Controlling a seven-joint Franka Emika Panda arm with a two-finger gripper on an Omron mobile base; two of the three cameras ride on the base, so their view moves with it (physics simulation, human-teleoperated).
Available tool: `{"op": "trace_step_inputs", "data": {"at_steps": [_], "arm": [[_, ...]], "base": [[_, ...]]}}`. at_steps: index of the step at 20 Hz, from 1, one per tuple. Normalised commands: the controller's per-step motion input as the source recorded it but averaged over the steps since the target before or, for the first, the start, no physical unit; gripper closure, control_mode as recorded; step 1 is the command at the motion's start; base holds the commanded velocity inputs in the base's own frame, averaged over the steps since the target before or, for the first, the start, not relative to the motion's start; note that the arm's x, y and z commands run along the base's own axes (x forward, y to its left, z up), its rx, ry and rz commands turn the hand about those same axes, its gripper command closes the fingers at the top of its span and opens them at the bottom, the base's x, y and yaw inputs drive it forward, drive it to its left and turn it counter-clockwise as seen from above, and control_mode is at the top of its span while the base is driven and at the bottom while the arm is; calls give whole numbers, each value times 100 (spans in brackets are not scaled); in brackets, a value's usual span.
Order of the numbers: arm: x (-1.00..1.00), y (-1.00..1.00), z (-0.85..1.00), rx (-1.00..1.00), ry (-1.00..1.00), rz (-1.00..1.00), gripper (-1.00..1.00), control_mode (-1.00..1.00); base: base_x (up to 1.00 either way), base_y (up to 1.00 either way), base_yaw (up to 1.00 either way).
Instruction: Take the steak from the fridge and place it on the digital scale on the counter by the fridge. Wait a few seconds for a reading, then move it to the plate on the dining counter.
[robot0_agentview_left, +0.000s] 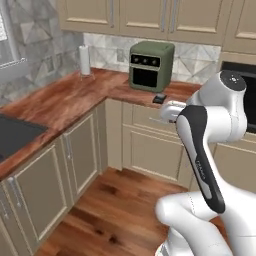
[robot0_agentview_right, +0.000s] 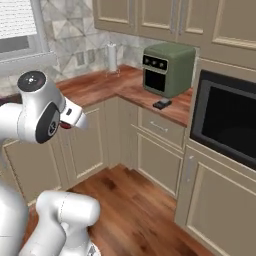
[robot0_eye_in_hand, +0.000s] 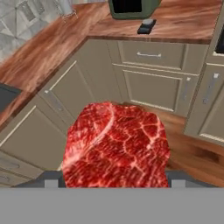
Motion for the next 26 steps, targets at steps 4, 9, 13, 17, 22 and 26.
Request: {"op": "trace_step_inputs", "data": {"at_steps": [4, 9, 13, 17, 22, 26], "arm": [[0, 0, 0, 0, 0, 0, 100, 100], [0, 0, 0, 0, 0, 0, 100, 100], [0, 0, 0, 0, 0, 0, 100, 100], [0, 0, 0, 0, 0, 0, 100, 100], [0, 0, 0, 0, 0, 0, 100, 100], [0, 0, 0, 0, 0, 0, 100, 100]], "base": [[96, 68, -58], [88, 61, -62], [88, 58, -60], [92, 57, -56], [75, 45, -43], [53, 41, -27]]}}
